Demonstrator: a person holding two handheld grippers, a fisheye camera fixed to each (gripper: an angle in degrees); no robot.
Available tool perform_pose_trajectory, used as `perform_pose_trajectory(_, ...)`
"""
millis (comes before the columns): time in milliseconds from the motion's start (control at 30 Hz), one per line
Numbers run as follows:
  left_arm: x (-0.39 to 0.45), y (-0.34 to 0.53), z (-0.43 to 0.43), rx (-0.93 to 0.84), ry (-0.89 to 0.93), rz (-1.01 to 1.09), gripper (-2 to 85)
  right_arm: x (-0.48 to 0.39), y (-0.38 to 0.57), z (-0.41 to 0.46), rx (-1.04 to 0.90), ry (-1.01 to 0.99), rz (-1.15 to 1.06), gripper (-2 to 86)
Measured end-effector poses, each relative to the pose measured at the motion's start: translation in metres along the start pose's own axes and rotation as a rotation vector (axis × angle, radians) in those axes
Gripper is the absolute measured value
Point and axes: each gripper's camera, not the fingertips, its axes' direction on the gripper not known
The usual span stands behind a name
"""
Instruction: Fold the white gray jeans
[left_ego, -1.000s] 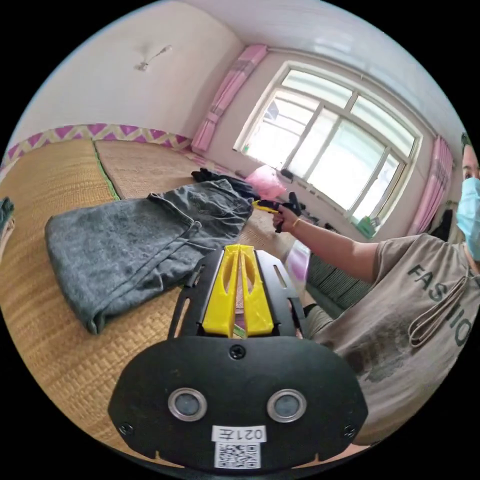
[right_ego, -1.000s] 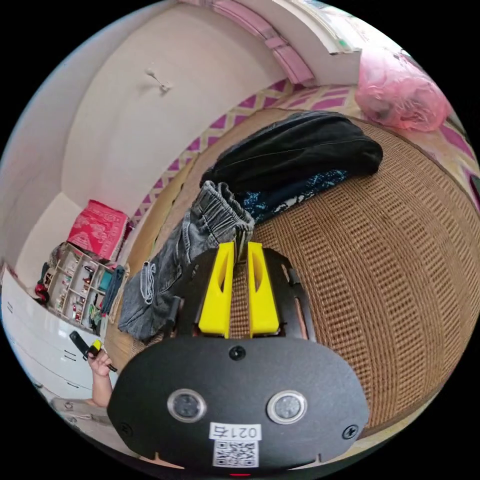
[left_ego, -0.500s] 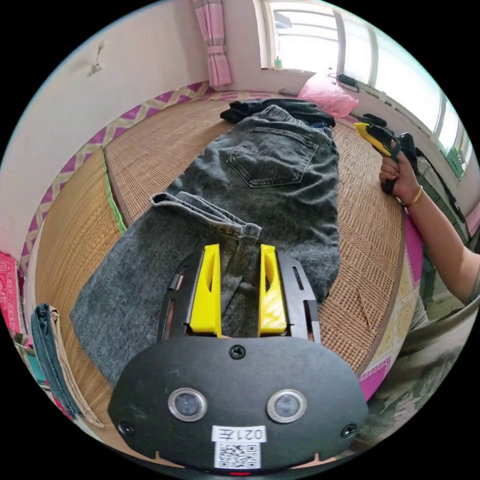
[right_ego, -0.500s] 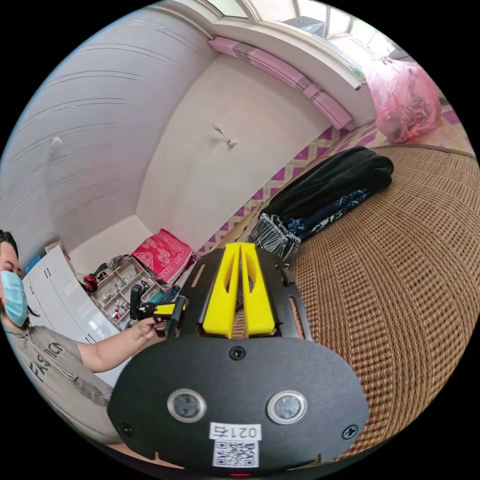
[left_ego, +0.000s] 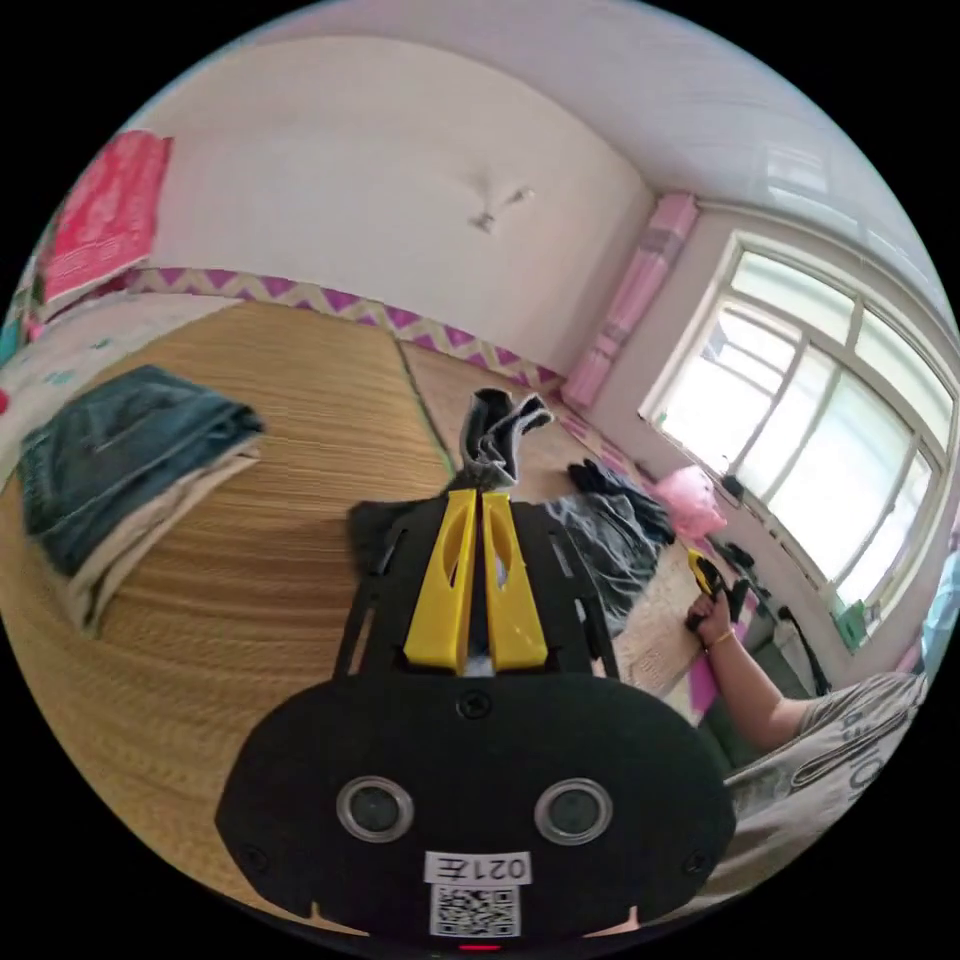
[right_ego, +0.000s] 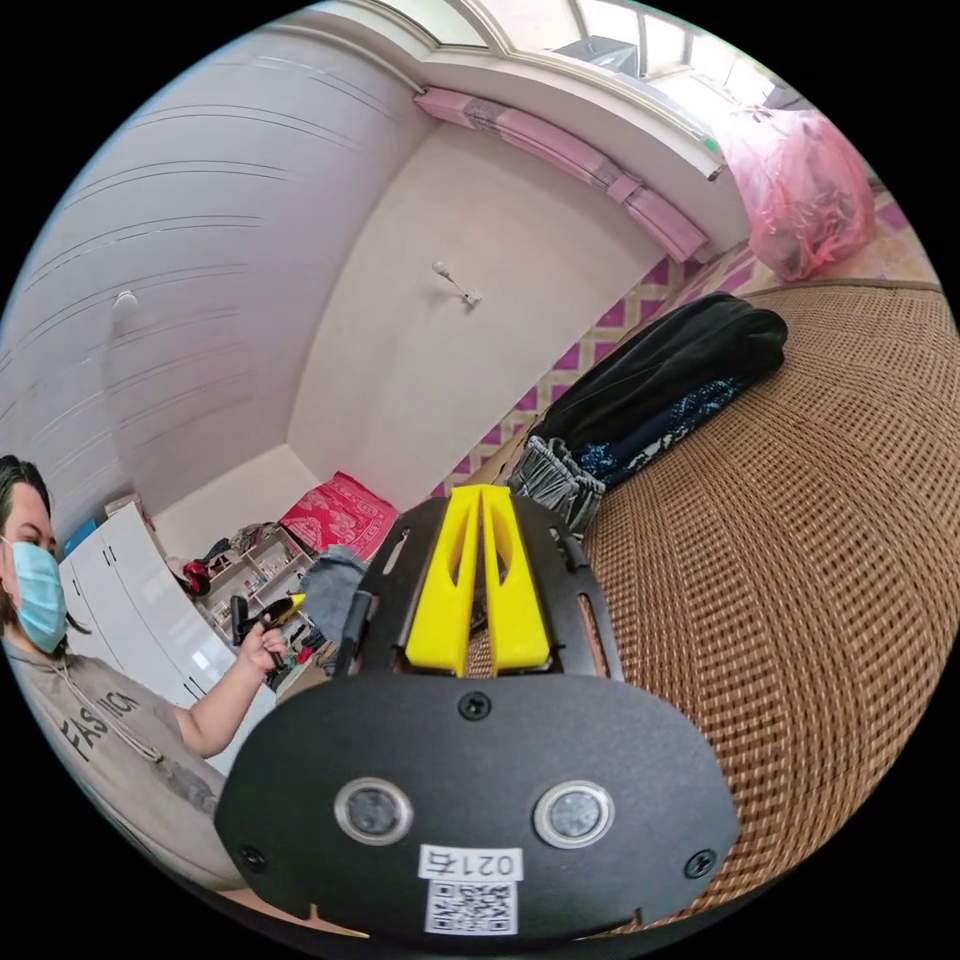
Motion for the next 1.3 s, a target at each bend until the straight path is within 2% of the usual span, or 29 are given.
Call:
perform_pose_trajectory(133, -0.146, 0.04, -0.134, 0.083, -0.236, -0.168, -1.0, -0.007, 0.022, 0.003, -0.006, -0.002, 0.001, -0.4)
perform_pose_trajectory(233, -0.242, 0.09, -0.164, 0.011, -0.336, -0.308, -1.0, -0.012, 0.034, 0.01, -0.024, 0.02, 0.015, 0.3)
perform_pose_trajectory(300, -0.289, 0.122, -0.161, -0.048, -0.273, -0.39, -1.0, -0.015, 0.035, 0.023, -0.081, 0.045, 0.03, 2.1)
perform_pose_trajectory(367, -0.313, 0.149, -0.164, -0.019, -0.246, -0.441, -1.0, -0.019, 0.032, 0.038, -0.168, 0.104, 0.062, 5.7)
perform_pose_trajectory(433, -0.331, 0.167, -0.169, 0.003, -0.206, -0.457, -1.0, -0.017, 0.034, 0.041, -0.193, 0.157, 0.197, 10.9)
perform_pose_trajectory(533, -0.346, 0.182, -0.171, 0.003, -0.181, -0.475, -1.0, -0.012, 0.049, 0.043, -0.173, 0.206, 0.358, 13.5)
perform_pose_trajectory(700, -0.353, 0.193, -0.172, -0.008, -0.178, -0.486, -1.0, -0.011, 0.059, 0.088, -0.182, 0.206, 0.445, 13.3)
perform_pose_trajectory(767, -0.35, 0.195, -0.17, -0.015, -0.196, -0.478, -1.0, -0.011, 0.058, 0.119, -0.215, 0.151, 0.469, 12.2)
perform_pose_trajectory(867, -0.338, 0.193, -0.166, -0.033, -0.231, -0.449, -1.0, -0.008, 0.055, 0.15, -0.243, 0.177, 0.532, 6.8)
perform_pose_trajectory(933, -0.325, 0.19, -0.161, -0.042, -0.231, -0.422, -1.0, -0.006, 0.041, 0.146, -0.236, 0.138, 0.582, 5.5)
perform_pose_trajectory(1067, -0.303, 0.186, -0.134, -0.077, -0.171, -0.404, -1.0, -0.034, 0.009, 0.126, -0.266, 0.125, 0.488, 5.1)
perform_pose_trajectory(1300, -0.254, 0.181, -0.057, -0.208, -0.151, -0.384, -0.8, -0.062, -0.023, 0.06, -0.203, 0.249, 0.451, 5.4)
